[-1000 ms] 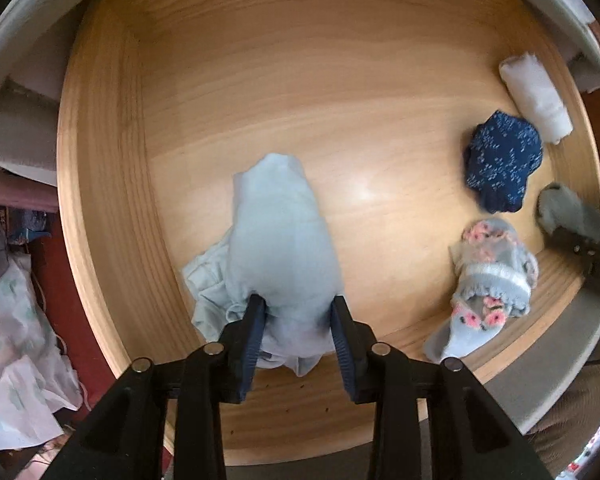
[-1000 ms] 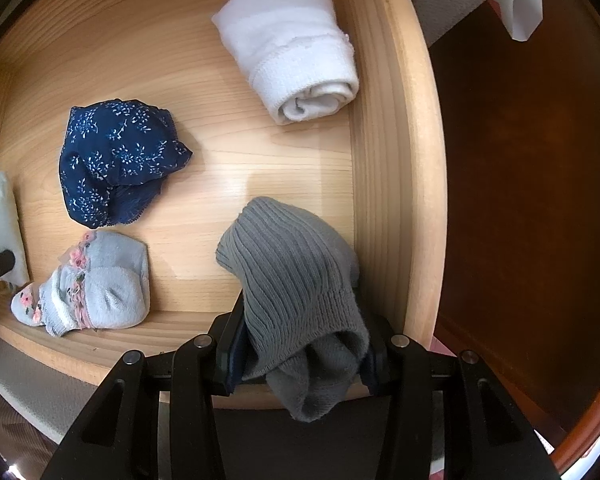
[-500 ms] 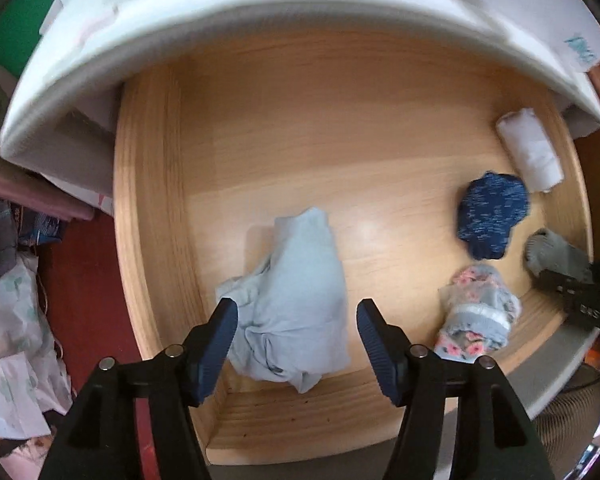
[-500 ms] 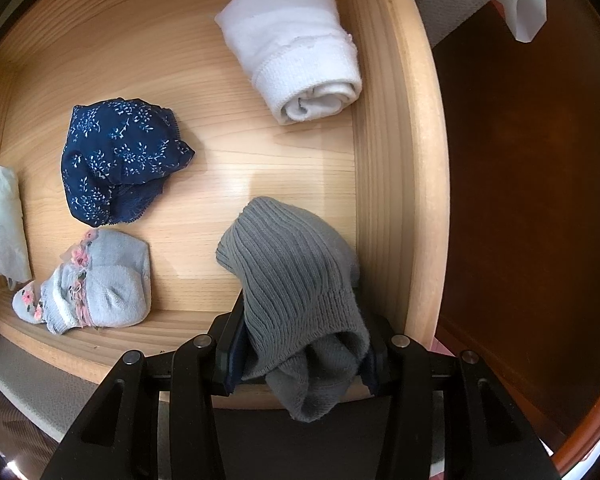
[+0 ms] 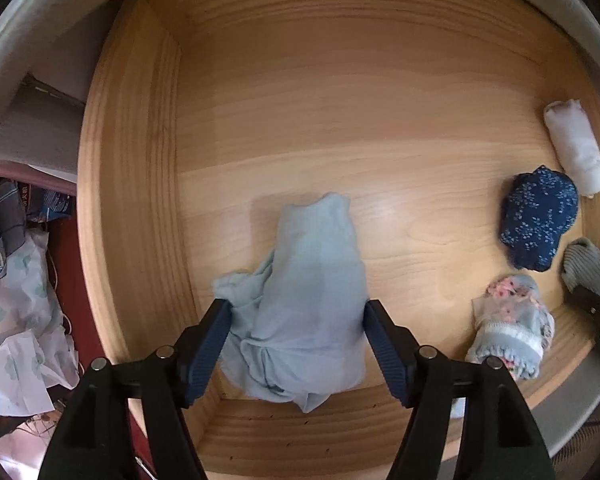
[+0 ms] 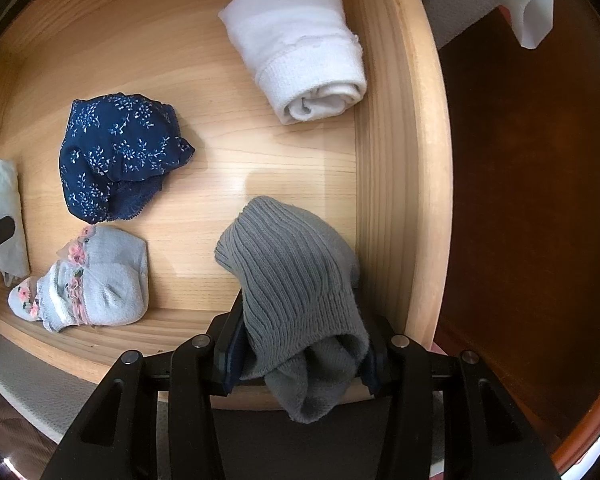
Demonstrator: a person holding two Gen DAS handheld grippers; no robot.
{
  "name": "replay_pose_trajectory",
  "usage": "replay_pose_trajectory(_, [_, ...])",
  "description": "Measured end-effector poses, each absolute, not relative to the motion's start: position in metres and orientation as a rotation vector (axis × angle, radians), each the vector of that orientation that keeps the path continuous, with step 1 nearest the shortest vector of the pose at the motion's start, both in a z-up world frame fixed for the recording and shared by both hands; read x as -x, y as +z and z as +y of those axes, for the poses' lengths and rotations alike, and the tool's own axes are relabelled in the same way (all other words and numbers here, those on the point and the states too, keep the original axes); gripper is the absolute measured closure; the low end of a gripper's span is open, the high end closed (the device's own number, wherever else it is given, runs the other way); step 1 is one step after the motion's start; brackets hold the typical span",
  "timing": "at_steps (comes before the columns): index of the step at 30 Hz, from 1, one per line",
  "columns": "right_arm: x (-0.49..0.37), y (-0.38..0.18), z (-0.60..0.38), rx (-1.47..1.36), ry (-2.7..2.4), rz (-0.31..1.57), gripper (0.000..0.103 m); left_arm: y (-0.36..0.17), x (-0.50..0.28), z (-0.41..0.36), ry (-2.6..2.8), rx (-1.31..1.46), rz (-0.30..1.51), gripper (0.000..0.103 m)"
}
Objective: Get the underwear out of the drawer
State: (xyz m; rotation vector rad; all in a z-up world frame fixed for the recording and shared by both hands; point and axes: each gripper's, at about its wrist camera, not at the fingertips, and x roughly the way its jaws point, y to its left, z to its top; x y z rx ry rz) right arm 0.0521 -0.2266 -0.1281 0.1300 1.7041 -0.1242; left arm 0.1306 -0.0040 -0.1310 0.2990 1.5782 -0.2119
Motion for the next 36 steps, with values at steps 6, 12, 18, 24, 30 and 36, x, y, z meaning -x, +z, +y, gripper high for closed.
replay_pose_trajectory(6, [-0.054,-0.129,-0.221,-0.127,-0.124,1.706,0.06,-0.134,-0.133,-0.008,-0.187,-0.311,1.6,0.031])
replay_pose_trajectory(12, [-0.057,-0.131,-0.215,-0.122,-0.12,1.707,0.06,-0.136,-0.142,-0.012,-0.155,-0.328,1.612,0.035])
replay_pose_trajectory(18, [-0.057,-0.132,-0.213,-0.123,-0.122,1.707,0.06,-0.131,-0.14,-0.016,-0.157,-0.328,1.562,0.05])
replay_pose_trajectory(24, [-0.059,-0.133,-0.208,-0.123,-0.118,1.705,0.06,-0.133,-0.126,-0.012,-0.157,-0.303,1.533,0.057])
replay_pose_trajectory(30, [-0.058,-0.134,-0.207,-0.126,-0.116,1.702,0.061,-0.122,-0.132,0.014,-0.156,-0.249,1.527,0.065])
replay_pose_trajectory(36, [-0.056,-0.133,-0.207,-0.125,-0.111,1.699,0.061,-0.124,-0.134,0.025,-0.16,-0.22,1.546,0.066])
